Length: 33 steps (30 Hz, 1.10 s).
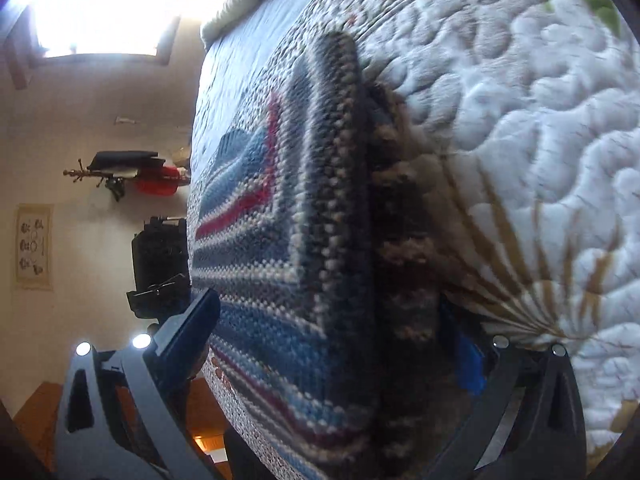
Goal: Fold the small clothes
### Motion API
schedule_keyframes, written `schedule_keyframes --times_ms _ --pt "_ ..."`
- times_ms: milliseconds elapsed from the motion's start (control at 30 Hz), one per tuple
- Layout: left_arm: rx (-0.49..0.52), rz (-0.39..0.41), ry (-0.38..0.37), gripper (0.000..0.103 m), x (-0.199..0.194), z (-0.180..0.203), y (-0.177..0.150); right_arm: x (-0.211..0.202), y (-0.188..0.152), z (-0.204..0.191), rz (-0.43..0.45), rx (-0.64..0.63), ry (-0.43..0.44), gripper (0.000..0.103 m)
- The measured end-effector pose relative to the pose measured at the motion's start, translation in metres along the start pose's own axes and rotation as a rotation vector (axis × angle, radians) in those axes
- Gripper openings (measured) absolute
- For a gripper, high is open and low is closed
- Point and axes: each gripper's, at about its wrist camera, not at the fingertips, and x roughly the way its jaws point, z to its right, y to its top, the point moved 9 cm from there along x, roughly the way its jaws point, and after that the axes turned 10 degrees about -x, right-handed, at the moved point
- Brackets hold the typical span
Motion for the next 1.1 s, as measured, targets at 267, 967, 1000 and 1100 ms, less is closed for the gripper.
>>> schedule_keyframes --times_ms 267,967,1000,1100 --pt "-0.007 -0.015 0.09 0.076 0.011 -0.001 0.003 0.013 -0.005 -0.01 -0.005 -0.066 -0.061 0.058" --pt "0.107 0.068 0.183 0.056 -0.087 0.011 -0.057 0.029 -0.079 -0.123 0.072 -0.194 -0.139 0.04" --pt "0.106 0.078 0.176 0.056 -0.1 0.009 -0.065 0.034 -0.087 -0.134 0.073 -0.199 -0.125 0.04" --pt "0.1 0.099 0.168 0.056 -0.127 0.001 -0.083 0.047 -0.105 -0.16 0.071 -0.222 -0.11 0.04"
